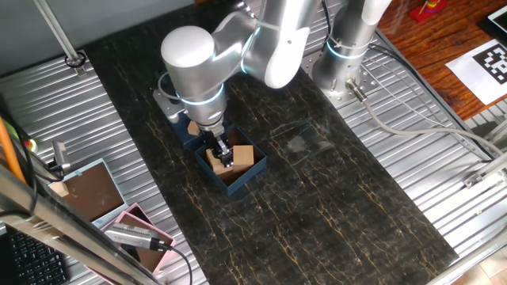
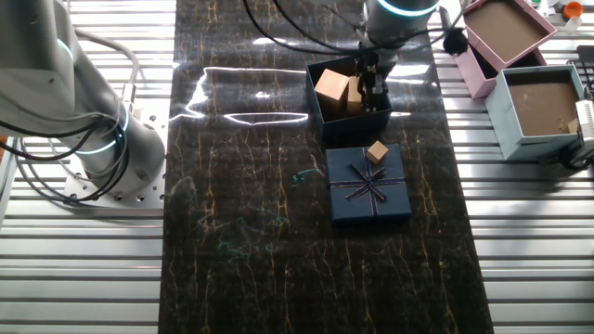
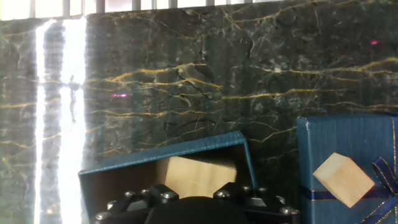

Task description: Take everything out of the gift box

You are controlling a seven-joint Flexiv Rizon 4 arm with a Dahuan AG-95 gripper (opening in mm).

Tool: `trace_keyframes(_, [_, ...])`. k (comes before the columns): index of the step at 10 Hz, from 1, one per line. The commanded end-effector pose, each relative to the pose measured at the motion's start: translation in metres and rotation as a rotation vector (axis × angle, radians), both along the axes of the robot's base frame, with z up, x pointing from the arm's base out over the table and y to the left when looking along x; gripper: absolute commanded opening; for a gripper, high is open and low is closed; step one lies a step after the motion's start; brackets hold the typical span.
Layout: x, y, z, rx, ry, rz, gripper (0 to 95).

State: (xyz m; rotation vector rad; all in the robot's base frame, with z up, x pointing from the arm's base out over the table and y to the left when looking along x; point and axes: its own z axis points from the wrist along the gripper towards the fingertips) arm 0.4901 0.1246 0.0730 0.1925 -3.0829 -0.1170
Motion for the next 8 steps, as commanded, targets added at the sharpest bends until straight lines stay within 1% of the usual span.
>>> trace_keyframes(1, [-0.006, -0.002, 0.018, -0.007, 0.004, 0.051, 0.0])
trace_keyframes(3, [-0.007, -0.016, 0.042, -0.006, 0.02, 0.104, 0.0])
trace_keyframes(5, [-0.006, -0.029, 0.057, -0.012, 0.037, 0.153, 0.0])
trace_keyframes(7, [-0.01, -0.045, 0.072, -0.016, 0.048, 0.202, 0.0])
trace_keyframes(8, [-0.011, -0.054, 0.075, -0.031, 0.047, 0.246, 0.0])
